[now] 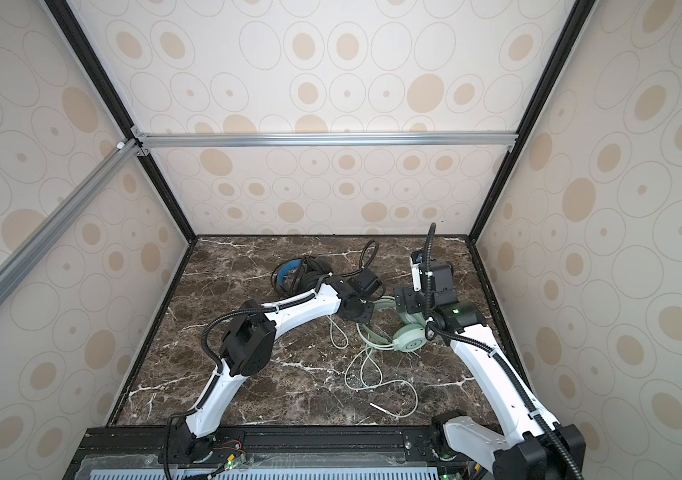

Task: Wrap the headphones
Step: 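Grasp the green headband and cable together with the left gripper, then drag the green headphones toward the robot with the left gripper while the right gripper withdraws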

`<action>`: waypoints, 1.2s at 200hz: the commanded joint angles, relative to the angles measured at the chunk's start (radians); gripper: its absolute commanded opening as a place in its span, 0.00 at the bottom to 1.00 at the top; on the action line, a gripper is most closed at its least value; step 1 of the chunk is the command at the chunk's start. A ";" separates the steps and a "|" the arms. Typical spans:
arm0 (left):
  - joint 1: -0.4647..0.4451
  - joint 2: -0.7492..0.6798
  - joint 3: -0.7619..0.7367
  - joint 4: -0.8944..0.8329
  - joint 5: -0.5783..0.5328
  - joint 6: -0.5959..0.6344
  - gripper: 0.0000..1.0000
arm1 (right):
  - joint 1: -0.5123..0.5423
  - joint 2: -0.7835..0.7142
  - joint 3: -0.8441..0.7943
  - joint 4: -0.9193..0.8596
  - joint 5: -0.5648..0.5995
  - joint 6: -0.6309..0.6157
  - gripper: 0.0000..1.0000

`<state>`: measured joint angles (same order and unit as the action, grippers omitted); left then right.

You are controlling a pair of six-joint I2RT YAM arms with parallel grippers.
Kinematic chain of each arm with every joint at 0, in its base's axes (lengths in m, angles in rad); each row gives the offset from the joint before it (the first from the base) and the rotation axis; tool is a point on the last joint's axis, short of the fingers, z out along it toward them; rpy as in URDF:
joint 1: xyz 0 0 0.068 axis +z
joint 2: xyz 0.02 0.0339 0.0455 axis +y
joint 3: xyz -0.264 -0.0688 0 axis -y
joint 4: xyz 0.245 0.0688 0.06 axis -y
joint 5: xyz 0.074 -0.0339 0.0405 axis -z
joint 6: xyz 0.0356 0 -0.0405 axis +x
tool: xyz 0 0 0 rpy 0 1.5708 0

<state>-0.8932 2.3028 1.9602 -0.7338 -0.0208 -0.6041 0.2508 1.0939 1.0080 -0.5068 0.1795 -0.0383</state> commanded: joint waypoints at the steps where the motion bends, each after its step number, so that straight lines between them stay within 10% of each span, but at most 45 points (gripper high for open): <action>1: -0.010 -0.049 -0.002 0.001 -0.006 -0.023 0.15 | -0.005 -0.031 0.011 -0.028 -0.006 -0.013 1.00; 59: -0.021 -0.021 -0.010 -0.009 -0.047 -0.014 0.23 | -0.005 -0.042 0.015 -0.042 -0.003 -0.012 1.00; 143: -0.024 -0.144 -0.043 0.099 -0.062 0.114 0.00 | -0.012 -0.064 0.053 -0.075 -0.017 -0.015 1.00; 240: 0.009 -0.434 -0.165 0.258 0.134 0.388 0.00 | -0.065 -0.150 0.118 0.046 -0.379 -0.055 1.00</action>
<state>-0.8921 1.9690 1.8263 -0.5735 -0.0139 -0.3202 0.2050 0.9489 1.0691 -0.4976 -0.0559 -0.0700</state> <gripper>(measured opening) 0.077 0.997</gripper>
